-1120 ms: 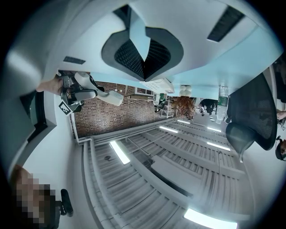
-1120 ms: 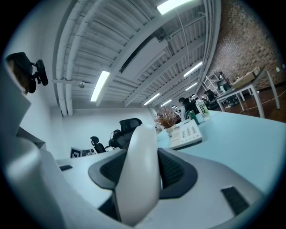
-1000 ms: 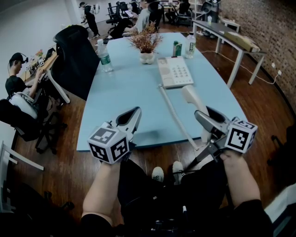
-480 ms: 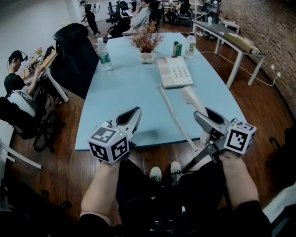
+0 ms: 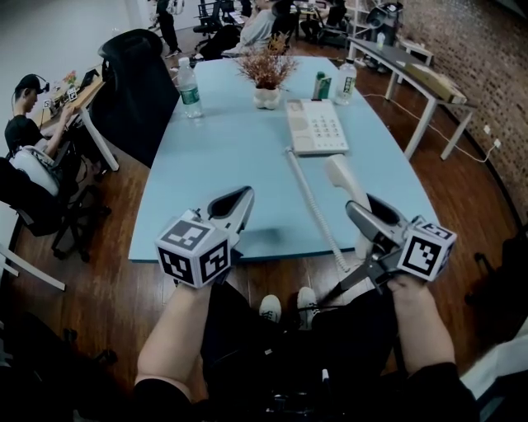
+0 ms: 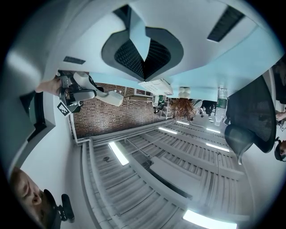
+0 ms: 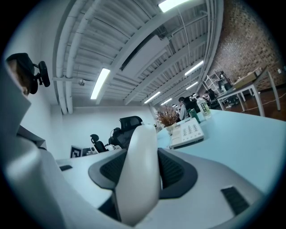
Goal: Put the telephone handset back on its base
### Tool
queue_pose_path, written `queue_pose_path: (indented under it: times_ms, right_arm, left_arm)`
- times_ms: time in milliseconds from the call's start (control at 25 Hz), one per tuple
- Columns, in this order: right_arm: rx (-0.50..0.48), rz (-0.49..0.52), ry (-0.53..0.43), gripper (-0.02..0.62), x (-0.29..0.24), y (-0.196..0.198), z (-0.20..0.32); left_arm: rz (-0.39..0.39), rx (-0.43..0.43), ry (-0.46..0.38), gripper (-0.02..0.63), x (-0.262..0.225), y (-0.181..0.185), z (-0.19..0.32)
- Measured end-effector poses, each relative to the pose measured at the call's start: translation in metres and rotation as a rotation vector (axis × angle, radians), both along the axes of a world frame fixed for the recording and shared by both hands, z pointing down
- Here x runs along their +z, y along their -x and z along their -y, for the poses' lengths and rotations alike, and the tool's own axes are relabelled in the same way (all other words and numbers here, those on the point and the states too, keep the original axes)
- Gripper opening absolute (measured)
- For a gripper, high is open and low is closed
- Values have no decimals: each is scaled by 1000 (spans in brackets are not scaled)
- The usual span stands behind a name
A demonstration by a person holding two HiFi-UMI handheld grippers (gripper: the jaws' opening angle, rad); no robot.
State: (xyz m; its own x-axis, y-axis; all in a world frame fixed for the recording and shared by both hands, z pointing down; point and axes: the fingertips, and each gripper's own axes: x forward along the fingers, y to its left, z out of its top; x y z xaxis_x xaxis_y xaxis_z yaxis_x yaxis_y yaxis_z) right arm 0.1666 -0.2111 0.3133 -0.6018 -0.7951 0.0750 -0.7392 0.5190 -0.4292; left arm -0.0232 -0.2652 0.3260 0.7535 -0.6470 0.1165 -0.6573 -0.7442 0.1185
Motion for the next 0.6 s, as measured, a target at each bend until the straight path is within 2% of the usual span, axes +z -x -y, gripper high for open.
queue_pose_path:
  times_ms: [320,600]
  right_arm:
    - [1,-6,-21,236,-7,1,12]
    - [-17,-50,-29,238,-19,10,54]
  left_arm:
    - [1,7,47,-5,18,-6,5]
    - [5,10,26,-5,13,-6,5]
